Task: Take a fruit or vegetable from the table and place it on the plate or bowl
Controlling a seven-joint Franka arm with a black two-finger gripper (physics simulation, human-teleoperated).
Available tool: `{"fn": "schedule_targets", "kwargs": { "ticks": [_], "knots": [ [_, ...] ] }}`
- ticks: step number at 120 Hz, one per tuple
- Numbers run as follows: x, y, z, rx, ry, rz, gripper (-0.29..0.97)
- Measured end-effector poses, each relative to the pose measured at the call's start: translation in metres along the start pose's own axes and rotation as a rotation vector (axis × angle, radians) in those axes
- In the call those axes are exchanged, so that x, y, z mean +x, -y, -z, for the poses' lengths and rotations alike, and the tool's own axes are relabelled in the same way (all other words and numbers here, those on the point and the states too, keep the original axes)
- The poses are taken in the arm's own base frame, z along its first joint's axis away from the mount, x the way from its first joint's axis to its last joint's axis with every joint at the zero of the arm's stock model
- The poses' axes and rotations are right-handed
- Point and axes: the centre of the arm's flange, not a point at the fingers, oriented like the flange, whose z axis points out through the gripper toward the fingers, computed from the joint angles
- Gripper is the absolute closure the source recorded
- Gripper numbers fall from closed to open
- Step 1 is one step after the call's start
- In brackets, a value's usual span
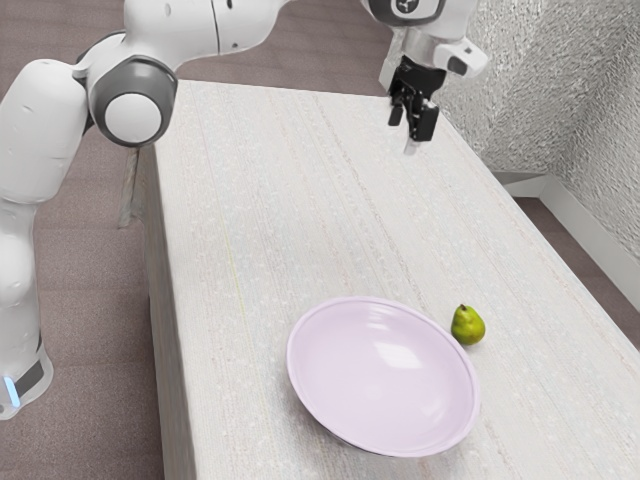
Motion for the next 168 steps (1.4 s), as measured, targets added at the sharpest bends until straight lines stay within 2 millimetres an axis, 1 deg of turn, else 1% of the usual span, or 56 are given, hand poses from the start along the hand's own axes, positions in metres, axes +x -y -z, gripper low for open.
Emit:
{"fn": "schedule_targets", "kwargs": {
  "ticks": [8, 15, 22, 27, 32, 36, 40, 46, 59, 64, 69, 77, 80, 88, 94, 98, 104, 108, 112, 117, 126, 134, 142, 156, 164, 168],
  "knots": [
    [-0.001, -0.002, 0.008, 0.011, -0.022, -0.003, 0.0],
    [-0.001, -0.006, 0.009, 0.015, -0.029, -0.01, 0.0],
    [0.007, -0.013, -0.006, 0.017, -0.01, -0.014, 0.0],
    [0.011, -0.007, -0.017, 0.018, 0.007, 0.003, 0.0],
    [0.013, -0.005, -0.023, 0.019, 0.017, 0.009, 0.0],
    [0.014, -0.009, -0.025, 0.017, 0.02, 0.001, 0.0],
    [0.015, -0.021, -0.024, 0.01, 0.017, -0.023, 0.0],
    [0.017, -0.052, -0.02, -0.011, -0.007, -0.086, 0.0],
    [0.022, -0.093, -0.021, -0.044, -0.036, -0.18, 0.0],
    [0.024, -0.105, -0.024, -0.05, -0.04, -0.205, 0.0],
    [0.024, -0.115, -0.032, -0.056, -0.025, -0.224, 0.0],
    [0.02, -0.127, -0.037, -0.073, 0.007, -0.241, 0.0],
    [0.018, -0.129, -0.039, -0.076, 0.026, -0.242, 0.0],
    [0.009, -0.129, -0.056, -0.073, 0.101, -0.24, 0.0],
    [-0.008, -0.131, -0.062, -0.055, 0.147, -0.239, 0.0],
    [-0.019, -0.124, -0.063, -0.043, 0.162, -0.227, 0.0],
    [-0.025, -0.108, -0.068, -0.036, 0.174, -0.201, 0.0],
    [-0.025, -0.103, -0.073, -0.036, 0.178, -0.196, 0.0],
    [-0.024, -0.104, -0.077, -0.037, 0.176, -0.2, 0.0],
    [-0.021, -0.112, -0.082, -0.043, 0.168, -0.22, 0.0],
    [-0.012, -0.135, -0.094, -0.062, 0.156, -0.271, 0.0],
    [-0.007, -0.143, -0.101, -0.072, 0.147, -0.292, 0.0],
    [-0.006, -0.147, -0.101, -0.073, 0.132, -0.307, 0.0],
    [-0.005, -0.145, -0.096, -0.071, 0.109, -0.319, 0.0],
    [0.0, -0.131, -0.101, -0.067, 0.107, -0.305, 0.0],
    [0.004, -0.123, -0.107, -0.069, 0.111, -0.298, 0.0]
  ]
}}
